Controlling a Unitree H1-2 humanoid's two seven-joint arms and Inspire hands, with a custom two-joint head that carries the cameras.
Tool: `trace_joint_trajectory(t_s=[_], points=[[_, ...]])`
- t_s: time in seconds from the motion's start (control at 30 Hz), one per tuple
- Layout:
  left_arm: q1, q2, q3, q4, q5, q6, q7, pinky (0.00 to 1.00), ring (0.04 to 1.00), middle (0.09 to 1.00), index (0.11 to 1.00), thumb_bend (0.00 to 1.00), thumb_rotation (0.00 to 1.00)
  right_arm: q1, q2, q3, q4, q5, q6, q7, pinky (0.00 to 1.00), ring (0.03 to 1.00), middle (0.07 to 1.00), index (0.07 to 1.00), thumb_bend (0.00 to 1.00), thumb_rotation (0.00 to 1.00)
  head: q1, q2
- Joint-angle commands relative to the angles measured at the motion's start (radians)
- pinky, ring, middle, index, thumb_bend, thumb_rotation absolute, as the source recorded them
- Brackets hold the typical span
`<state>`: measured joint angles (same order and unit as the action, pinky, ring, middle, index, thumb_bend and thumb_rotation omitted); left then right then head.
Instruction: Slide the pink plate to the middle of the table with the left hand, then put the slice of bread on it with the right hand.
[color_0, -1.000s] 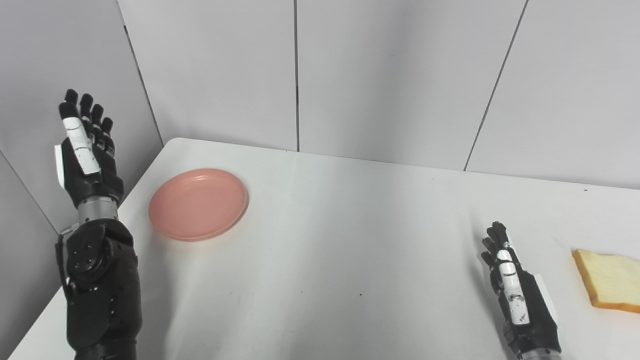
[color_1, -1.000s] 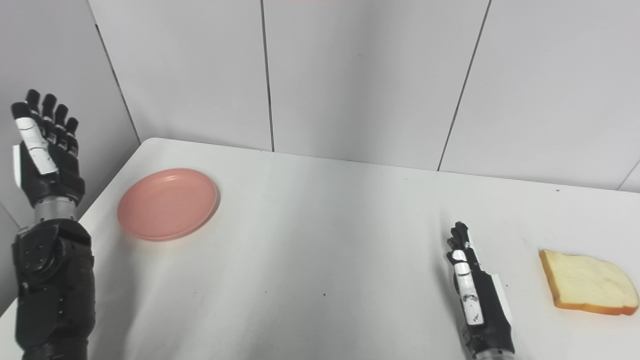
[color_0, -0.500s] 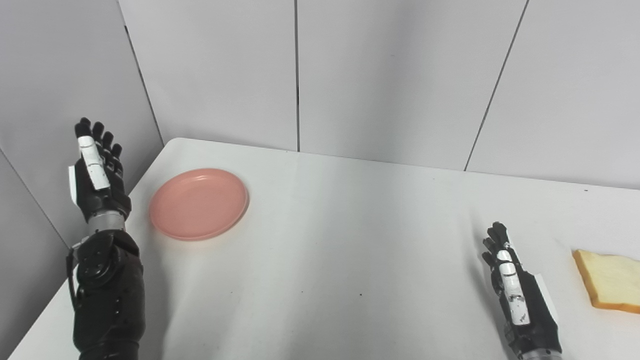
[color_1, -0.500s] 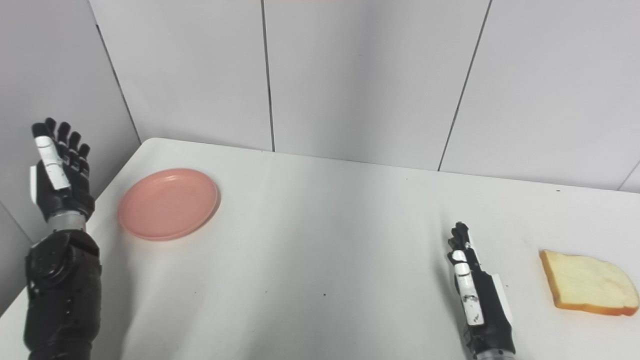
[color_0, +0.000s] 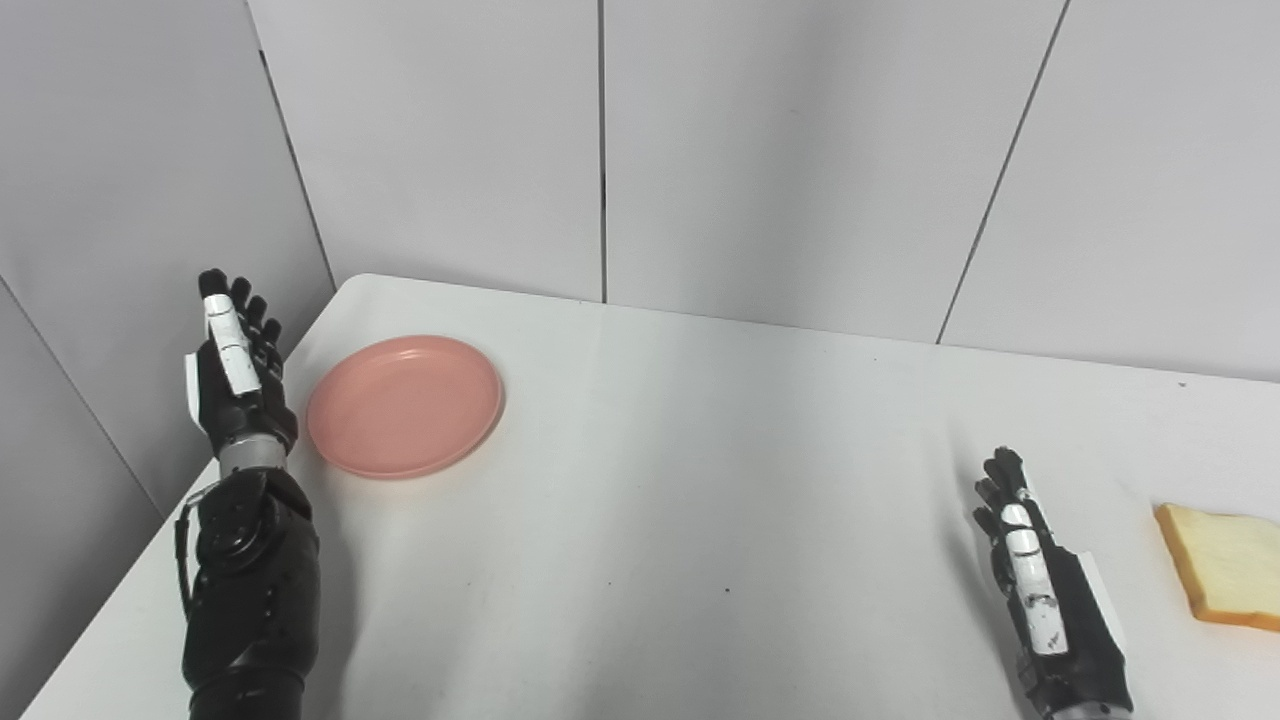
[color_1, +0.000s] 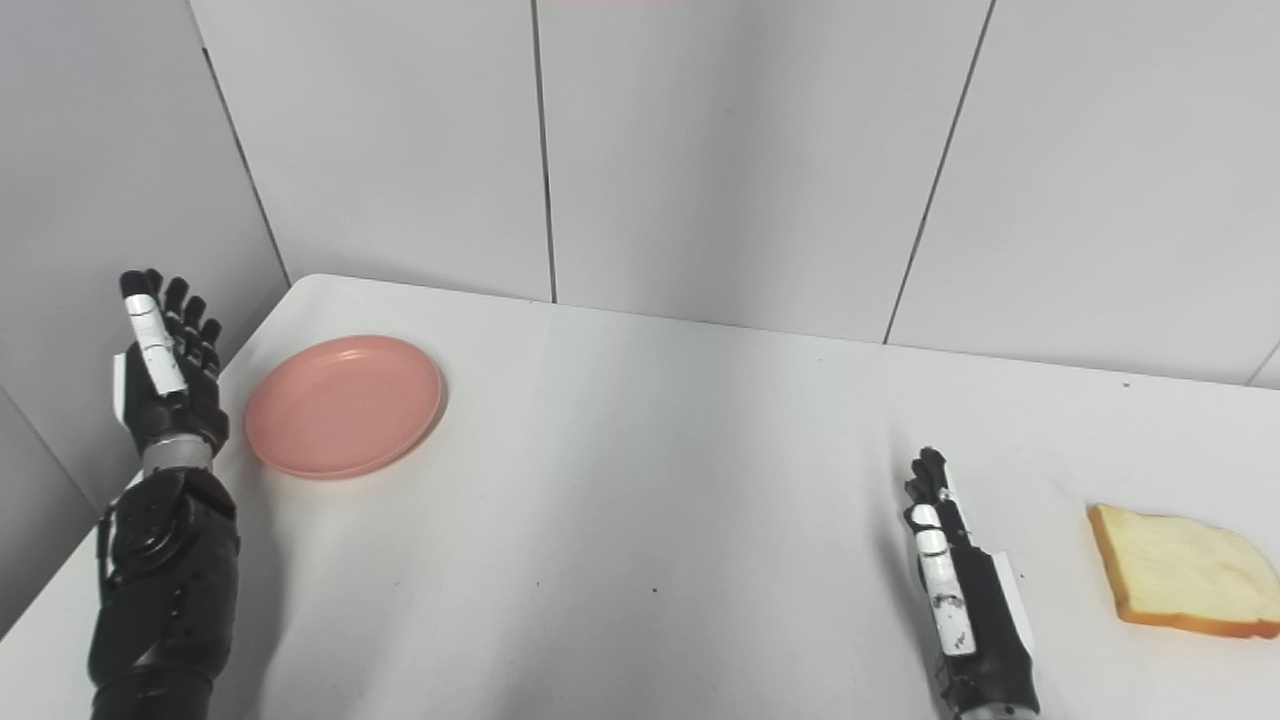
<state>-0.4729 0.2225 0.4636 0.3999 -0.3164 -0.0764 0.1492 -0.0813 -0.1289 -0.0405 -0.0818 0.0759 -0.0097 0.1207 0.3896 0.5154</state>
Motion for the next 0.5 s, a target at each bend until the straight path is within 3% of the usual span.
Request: trace_joint_trajectory(t_s=[0.0,0.47], points=[[-0.049,0.027,0.004,-0.007,-0.008,-0.037,0.002,1.0,0.999,0.998,1.0,0.91,0.91,-0.021,-0.004,-0.004,-0.04,-0.001,-0.038,-0.005,1.0,1.0,1.0,1.0,0.23,1.0,0.0,0.001],[-0.059,0.075,0.019,0.12,-0.049,-0.104,-0.025,1.0,1.0,0.998,1.0,0.89,0.92,-0.023,0.005,-0.004,-0.035,-0.001,-0.037,-0.011,1.0,1.0,1.0,1.0,0.21,1.0,-0.003,-0.006]])
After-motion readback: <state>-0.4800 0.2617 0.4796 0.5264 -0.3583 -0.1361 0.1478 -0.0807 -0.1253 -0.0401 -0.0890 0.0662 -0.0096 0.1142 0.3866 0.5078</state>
